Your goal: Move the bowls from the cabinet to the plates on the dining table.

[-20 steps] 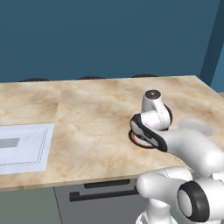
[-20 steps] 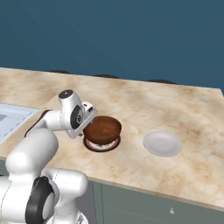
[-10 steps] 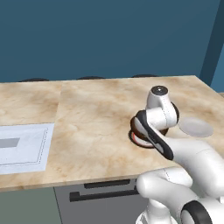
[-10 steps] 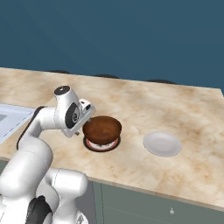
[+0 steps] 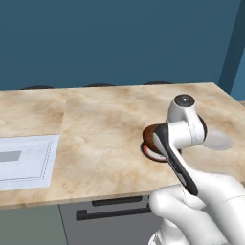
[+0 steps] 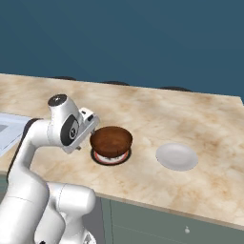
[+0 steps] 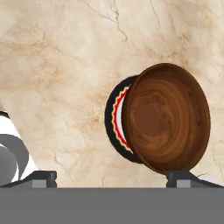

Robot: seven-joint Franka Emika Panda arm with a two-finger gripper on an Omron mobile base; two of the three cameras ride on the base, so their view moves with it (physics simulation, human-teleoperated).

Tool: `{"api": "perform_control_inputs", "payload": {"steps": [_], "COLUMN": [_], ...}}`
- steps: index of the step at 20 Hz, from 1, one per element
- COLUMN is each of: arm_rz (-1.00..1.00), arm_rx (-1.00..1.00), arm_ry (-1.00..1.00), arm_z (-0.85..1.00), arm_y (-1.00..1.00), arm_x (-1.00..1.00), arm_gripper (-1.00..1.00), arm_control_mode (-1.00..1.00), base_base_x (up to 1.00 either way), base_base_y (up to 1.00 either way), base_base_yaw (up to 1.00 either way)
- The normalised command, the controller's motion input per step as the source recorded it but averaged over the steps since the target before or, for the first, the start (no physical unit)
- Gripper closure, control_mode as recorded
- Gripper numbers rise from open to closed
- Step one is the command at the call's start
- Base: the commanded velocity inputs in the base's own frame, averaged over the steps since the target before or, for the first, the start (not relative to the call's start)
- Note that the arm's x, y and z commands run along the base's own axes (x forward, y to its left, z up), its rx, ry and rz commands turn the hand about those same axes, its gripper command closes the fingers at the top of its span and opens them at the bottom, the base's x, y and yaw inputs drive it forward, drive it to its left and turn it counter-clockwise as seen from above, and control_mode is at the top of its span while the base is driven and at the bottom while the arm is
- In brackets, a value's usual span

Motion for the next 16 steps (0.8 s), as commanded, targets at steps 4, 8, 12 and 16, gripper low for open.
{"api": "perform_control_inputs", "payload": {"steps": [4,8,12,16], "arm_rz": [0.0,0.0,0.0,0.0], "arm_rx": [0.0,0.0,0.01,0.01], "arm_ry": [-0.02,0.0,0.0,0.0], "arm_z": [0.33,0.28,0.21,0.15], "arm_y": [-0.01,0.0,-0.01,-0.02], "arm_x": [-0.54,-0.59,-0.64,-0.66], "arm_gripper": [-1.0,-1.0,-1.0,-1.0], "arm_control_mode": [-1.0,-1.0,-1.0,-1.0], "base_base_x": [0.0,0.0,0.0,0.0], "base_base_y": [0.0,0.0,0.0,0.0], "base_base_yaw": [0.0,0.0,0.0,0.0]}}
